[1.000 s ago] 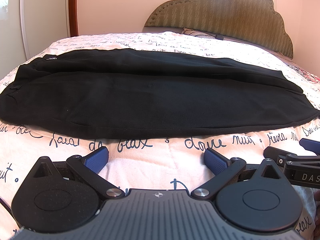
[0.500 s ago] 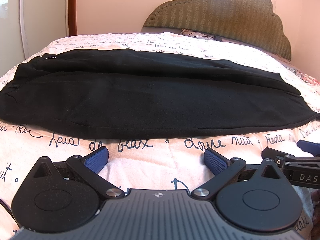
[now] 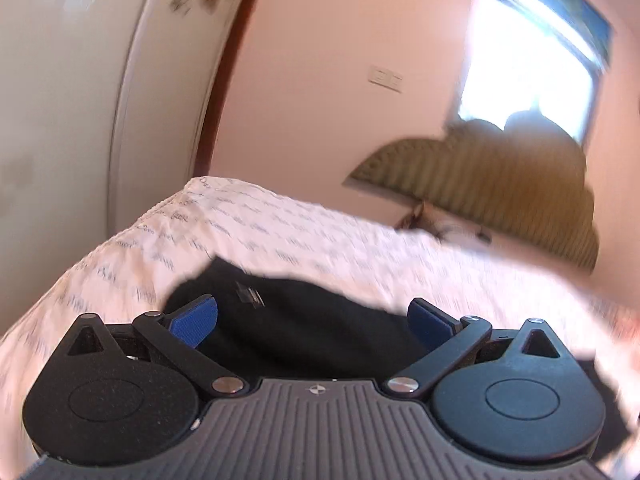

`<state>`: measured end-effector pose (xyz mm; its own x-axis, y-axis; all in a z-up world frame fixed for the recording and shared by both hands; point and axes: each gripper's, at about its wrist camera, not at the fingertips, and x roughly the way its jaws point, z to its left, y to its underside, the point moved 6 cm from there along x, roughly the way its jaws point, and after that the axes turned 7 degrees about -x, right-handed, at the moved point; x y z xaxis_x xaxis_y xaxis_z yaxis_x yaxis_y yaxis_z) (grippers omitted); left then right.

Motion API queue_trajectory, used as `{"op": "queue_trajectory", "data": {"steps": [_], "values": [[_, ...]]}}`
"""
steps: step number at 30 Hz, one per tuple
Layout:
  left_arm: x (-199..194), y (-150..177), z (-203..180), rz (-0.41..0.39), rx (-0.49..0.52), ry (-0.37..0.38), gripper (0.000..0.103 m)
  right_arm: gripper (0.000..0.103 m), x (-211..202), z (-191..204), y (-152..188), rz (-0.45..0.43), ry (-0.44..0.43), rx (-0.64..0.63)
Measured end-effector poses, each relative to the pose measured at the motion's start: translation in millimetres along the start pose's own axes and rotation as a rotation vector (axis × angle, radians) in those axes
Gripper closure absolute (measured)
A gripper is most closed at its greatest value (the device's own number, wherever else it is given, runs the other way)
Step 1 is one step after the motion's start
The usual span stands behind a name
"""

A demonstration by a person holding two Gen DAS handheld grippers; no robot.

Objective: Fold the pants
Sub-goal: 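Reach down and close the left tool on the black pants' waistband end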

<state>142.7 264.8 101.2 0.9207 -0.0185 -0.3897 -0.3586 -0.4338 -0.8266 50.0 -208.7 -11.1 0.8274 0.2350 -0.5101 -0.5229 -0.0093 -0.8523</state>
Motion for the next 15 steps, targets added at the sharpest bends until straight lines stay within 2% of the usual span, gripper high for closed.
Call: {"op": "queue_trajectory", "data": {"steps": [3, 5, 7, 11, 13, 15], "values": [[70, -34, 61, 0.107, -0.193, 0.010, 0.002, 0.000, 22, -15, -29, 0.000, -0.005, 0.050], [116, -40, 96, 0.200, -0.315, 0.027, 0.003, 0.000, 41, -17, -42, 0.022, -0.007, 0.083], [147, -35, 118, 0.264, -0.384, 0.030, 0.004, 0.000, 59, -13, -52, 0.038, -0.029, 0.098], [191, -26, 128, 0.385, -0.401, 0.103, 0.003, 0.000, 88, 7, -56, 0.067, -0.076, 0.082], [209, -19, 128, 0.425, -0.363, 0.082, 0.003, 0.000, 102, 17, -54, 0.092, -0.092, 0.063], [225, -19, 129, 0.439, -0.340, 0.101, 0.002, 0.000, 117, 27, -53, 0.120, -0.106, 0.049]]}}
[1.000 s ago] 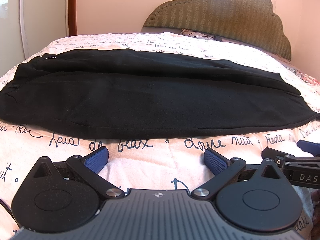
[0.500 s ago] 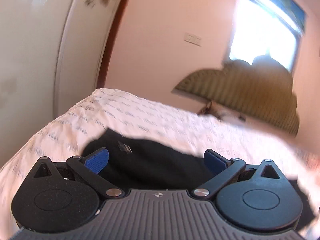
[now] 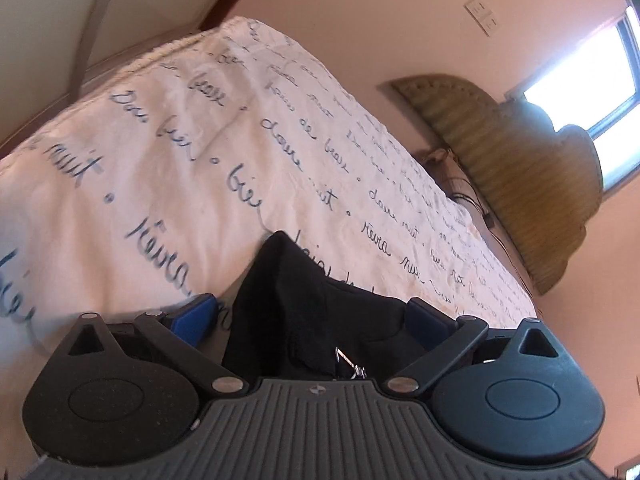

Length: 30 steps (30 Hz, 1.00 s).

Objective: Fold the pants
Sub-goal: 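Reach down and close the left tool on the black pants' waistband end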

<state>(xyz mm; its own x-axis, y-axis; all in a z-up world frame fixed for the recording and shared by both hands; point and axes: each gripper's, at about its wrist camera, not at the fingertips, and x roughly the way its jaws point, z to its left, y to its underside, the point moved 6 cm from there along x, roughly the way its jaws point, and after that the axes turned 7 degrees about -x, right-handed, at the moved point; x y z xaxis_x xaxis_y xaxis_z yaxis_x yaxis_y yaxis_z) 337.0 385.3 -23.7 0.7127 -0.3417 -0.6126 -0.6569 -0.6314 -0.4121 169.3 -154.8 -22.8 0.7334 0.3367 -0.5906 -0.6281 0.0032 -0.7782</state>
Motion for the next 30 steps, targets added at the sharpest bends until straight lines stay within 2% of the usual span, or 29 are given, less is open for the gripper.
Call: {"op": "queue_trajectory", "data": {"steps": [4, 8, 10, 11, 12, 13, 14, 16, 18, 22, 25, 26, 30], "values": [[19, -13, -7, 0.028, 0.032, 0.005, 0.001, 0.000, 23, 13, -3, 0.031, -0.017, -0.033], [30, -18, -14, 0.036, 0.076, -0.031, 0.004, 0.000, 40, 24, -8, 0.049, -0.039, -0.068], [30, -16, -17, 0.018, 0.131, -0.076, 0.024, 0.000, 46, 29, -11, 0.053, -0.048, -0.085], [30, -15, -18, 0.014, 0.163, -0.107, 0.030, 0.000, 48, 32, -13, 0.053, -0.056, -0.093], [27, -15, -17, 0.007, 0.183, -0.131, 0.043, 0.000, 50, 35, -14, 0.055, -0.064, -0.100], [25, -14, -16, 0.004, 0.197, -0.148, 0.063, 0.000, 53, 38, -15, 0.058, -0.069, -0.110], [23, -15, -14, 0.004, 0.209, -0.164, 0.072, 0.000, 55, 41, -15, 0.060, -0.071, -0.122], [18, -13, -13, 0.005, 0.218, -0.146, 0.084, 0.000, 58, 47, -17, 0.059, -0.078, -0.152], [9, -9, -16, -0.016, 0.242, -0.136, 0.089, 0.000, 60, 53, -21, 0.053, -0.092, -0.176], [-28, -3, -47, -0.143, 0.311, -0.035, 0.091, 0.000, 65, 60, -34, 0.005, -0.152, -0.224], [-65, 12, -82, -0.254, 0.388, 0.062, 0.092, 0.000, 69, 66, -46, -0.094, -0.275, -0.317], [-79, 21, -92, -0.294, 0.421, 0.098, 0.093, 0.000, 74, 68, -51, -0.102, -0.310, -0.360], [-128, 63, -122, -0.433, 0.526, 0.242, 0.093, 0.000, 109, 75, -76, 0.008, -0.399, -0.440]]}}
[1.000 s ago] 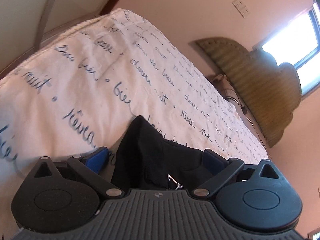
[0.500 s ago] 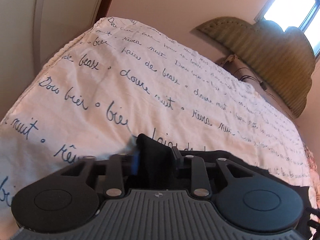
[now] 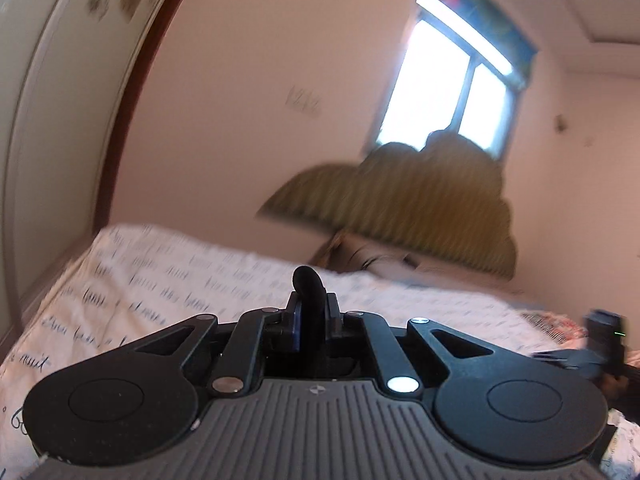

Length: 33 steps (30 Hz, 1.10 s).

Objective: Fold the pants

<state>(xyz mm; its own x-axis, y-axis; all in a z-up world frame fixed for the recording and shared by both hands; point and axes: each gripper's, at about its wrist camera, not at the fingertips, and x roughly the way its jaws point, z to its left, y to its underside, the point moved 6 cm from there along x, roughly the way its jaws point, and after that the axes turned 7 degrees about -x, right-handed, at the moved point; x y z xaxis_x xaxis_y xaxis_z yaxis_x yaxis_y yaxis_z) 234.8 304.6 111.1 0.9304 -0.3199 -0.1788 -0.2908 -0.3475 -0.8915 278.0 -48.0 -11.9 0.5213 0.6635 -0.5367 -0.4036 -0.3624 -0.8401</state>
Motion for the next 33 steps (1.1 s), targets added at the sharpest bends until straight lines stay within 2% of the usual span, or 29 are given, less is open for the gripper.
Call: {"op": "queue_trajectory", "data": {"steps": [2, 4, 7, 11, 12, 13, 15, 16, 19, 22, 24, 26, 27, 29, 32, 33], "values": [[-22, 1, -14, -0.054, 0.012, 0.042, 0.094, 0.000, 20, -9, -13, 0.040, -0.035, -0.024], [-40, 1, -19, -0.077, 0.003, 0.071, 0.097, 0.000, 40, -16, -21, 0.079, -0.070, -0.053], [-61, 1, -20, -0.088, -0.015, 0.096, 0.097, 0.000, 68, -25, -29, 0.122, -0.114, -0.049], [-71, 7, -8, -0.079, -0.031, 0.065, 0.097, 0.001, 98, -24, -29, 0.197, -0.220, -0.024], [-71, 9, -3, -0.071, -0.040, 0.053, 0.097, 0.006, 104, -23, -29, 0.209, -0.240, -0.025], [-71, 12, 2, -0.056, -0.049, 0.047, 0.097, 0.041, 107, -21, -29, 0.216, -0.256, -0.026], [-69, 19, 6, -0.038, -0.048, 0.026, 0.097, 0.089, 110, -13, -29, 0.249, -0.307, -0.025], [-69, 21, 7, -0.040, -0.055, 0.021, 0.097, 0.092, 106, -8, -30, 0.245, -0.302, -0.037], [-78, 17, 12, -0.069, -0.092, 0.025, 0.097, 0.094, 87, 11, -34, 0.227, -0.276, -0.114], [-96, 7, 15, -0.092, -0.127, 0.046, 0.097, 0.094, 45, 32, -44, 0.152, -0.247, -0.175], [-107, 7, 19, -0.083, -0.151, 0.036, 0.096, 0.094, 10, 50, -47, 0.084, -0.259, -0.182], [-112, 17, 35, -0.033, -0.208, -0.006, 0.090, 0.094, -13, 75, -39, 0.051, -0.304, -0.183], [-115, 25, 46, -0.008, -0.244, -0.041, 0.081, 0.094, -20, 89, -28, 0.062, -0.310, -0.199], [-119, 47, 69, 0.045, -0.318, -0.151, 0.079, 0.094, -20, 116, 3, 0.109, -0.322, -0.207], [-137, 69, 86, 0.109, -0.412, -0.244, 0.074, 0.094, 0, 138, 49, 0.197, -0.309, -0.188], [-144, 73, 85, 0.125, -0.433, -0.263, 0.061, 0.094, 6, 141, 59, 0.215, -0.301, -0.179]]}}
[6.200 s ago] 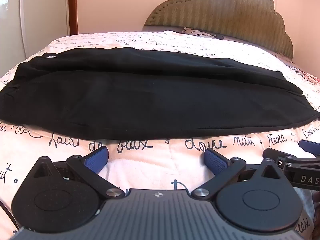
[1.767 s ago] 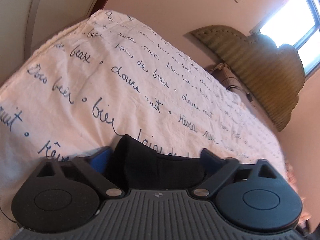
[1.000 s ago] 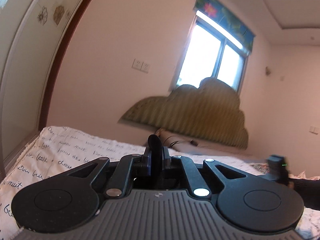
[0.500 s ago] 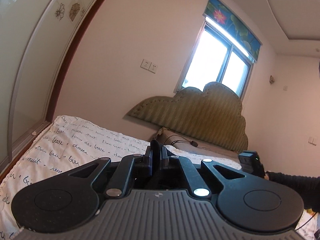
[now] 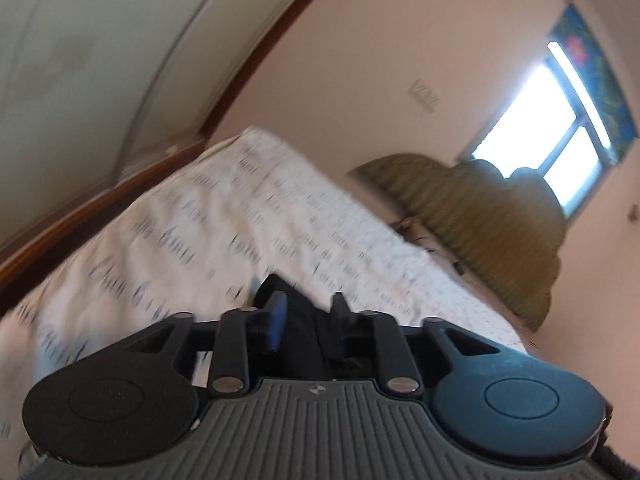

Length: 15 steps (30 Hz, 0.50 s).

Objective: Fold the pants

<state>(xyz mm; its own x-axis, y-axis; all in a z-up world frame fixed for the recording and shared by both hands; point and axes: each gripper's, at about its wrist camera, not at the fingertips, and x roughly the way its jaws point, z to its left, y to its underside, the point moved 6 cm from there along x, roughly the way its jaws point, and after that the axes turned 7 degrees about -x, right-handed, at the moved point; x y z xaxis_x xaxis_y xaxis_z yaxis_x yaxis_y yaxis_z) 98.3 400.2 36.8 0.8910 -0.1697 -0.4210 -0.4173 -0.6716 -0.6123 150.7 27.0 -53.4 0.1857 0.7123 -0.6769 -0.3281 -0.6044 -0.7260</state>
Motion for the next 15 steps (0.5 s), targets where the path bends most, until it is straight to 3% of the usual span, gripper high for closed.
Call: {"op": "queue_trajectory", "data": {"steps": [1, 3, 4, 7, 11, 13, 15], "values": [[-10, 3, 0, 0.001, -0.012, -0.010, 0.045, 0.094, 7, 0, 5, 0.007, 0.008, 0.012], [-29, 10, -7, -0.030, -0.032, -0.007, 0.026, 0.094, 7, 0, 5, -0.014, 0.018, 0.037], [-38, 15, -15, -0.034, -0.040, 0.009, 0.023, 0.094, 7, -2, 1, -0.028, 0.018, 0.045], [-47, 34, -35, -0.016, -0.105, 0.067, 0.023, 0.094, -2, -3, -10, -0.071, 0.031, 0.053], [-23, 65, -34, 0.094, -0.368, 0.099, 0.023, 0.094, -11, -9, -22, -0.113, 0.049, 0.074], [-7, 76, -33, 0.146, -0.441, 0.093, 0.023, 0.094, -16, -10, -27, -0.135, 0.053, 0.088], [3, 79, -30, 0.149, -0.467, 0.038, 0.023, 0.094, -21, -11, -31, -0.153, 0.057, 0.102]]}}
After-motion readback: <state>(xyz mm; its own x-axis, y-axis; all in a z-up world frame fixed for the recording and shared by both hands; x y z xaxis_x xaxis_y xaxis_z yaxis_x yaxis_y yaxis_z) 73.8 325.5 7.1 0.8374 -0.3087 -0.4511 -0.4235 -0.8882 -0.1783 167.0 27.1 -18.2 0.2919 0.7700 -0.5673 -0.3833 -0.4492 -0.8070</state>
